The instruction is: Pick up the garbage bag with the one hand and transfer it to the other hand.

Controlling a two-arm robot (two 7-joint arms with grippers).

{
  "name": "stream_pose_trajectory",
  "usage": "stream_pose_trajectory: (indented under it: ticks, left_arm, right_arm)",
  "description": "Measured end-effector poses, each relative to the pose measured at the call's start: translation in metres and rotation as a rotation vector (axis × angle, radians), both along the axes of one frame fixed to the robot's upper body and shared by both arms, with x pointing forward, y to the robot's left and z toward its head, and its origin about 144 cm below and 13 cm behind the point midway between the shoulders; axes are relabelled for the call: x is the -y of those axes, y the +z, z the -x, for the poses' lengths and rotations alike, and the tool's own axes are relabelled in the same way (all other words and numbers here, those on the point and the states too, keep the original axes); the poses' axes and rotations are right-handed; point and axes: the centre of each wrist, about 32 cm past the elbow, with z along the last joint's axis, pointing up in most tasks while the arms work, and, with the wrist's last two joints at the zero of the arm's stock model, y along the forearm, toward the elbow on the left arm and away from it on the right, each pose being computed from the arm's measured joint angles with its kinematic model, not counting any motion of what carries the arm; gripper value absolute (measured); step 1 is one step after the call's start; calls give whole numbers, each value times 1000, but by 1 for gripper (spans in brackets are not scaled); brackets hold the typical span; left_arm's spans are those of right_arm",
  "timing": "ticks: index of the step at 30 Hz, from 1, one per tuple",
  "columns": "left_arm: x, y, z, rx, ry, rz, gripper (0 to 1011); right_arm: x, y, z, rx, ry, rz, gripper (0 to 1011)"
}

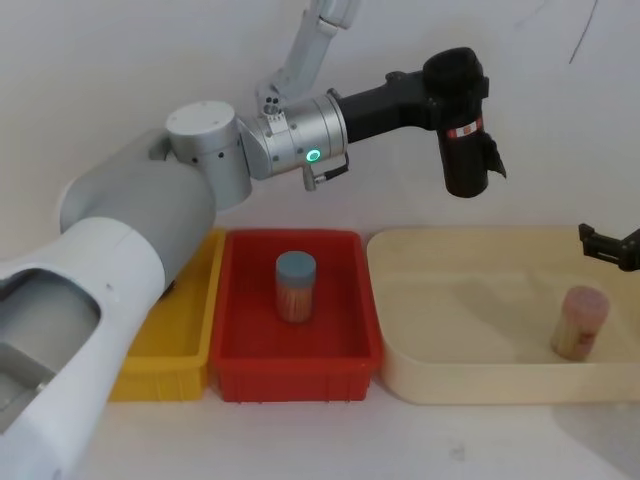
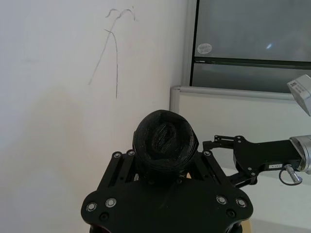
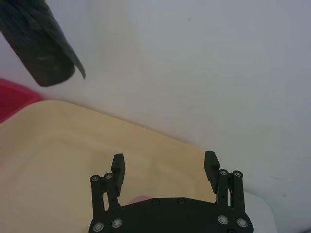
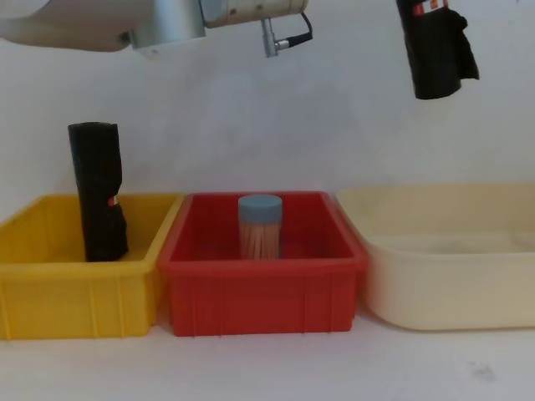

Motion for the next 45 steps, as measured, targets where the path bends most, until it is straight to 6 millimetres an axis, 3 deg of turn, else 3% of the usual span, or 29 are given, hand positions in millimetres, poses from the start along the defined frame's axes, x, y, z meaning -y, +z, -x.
stream_pose_trajectory:
  ticks: [15,28,45]
  left_arm:
    - [7,0,-1,-3,-24,-8,403]
    - [9,-1,-1,-4,-31,-12,403]
    - [10,-1,-1,-5,-33,-13,403]
  right_arm:
    - [-14,19,5,84,129,-21,999]
    - [-53,50,5,186,306,-41,999]
    - [-93,48,-8,214,335,34,999]
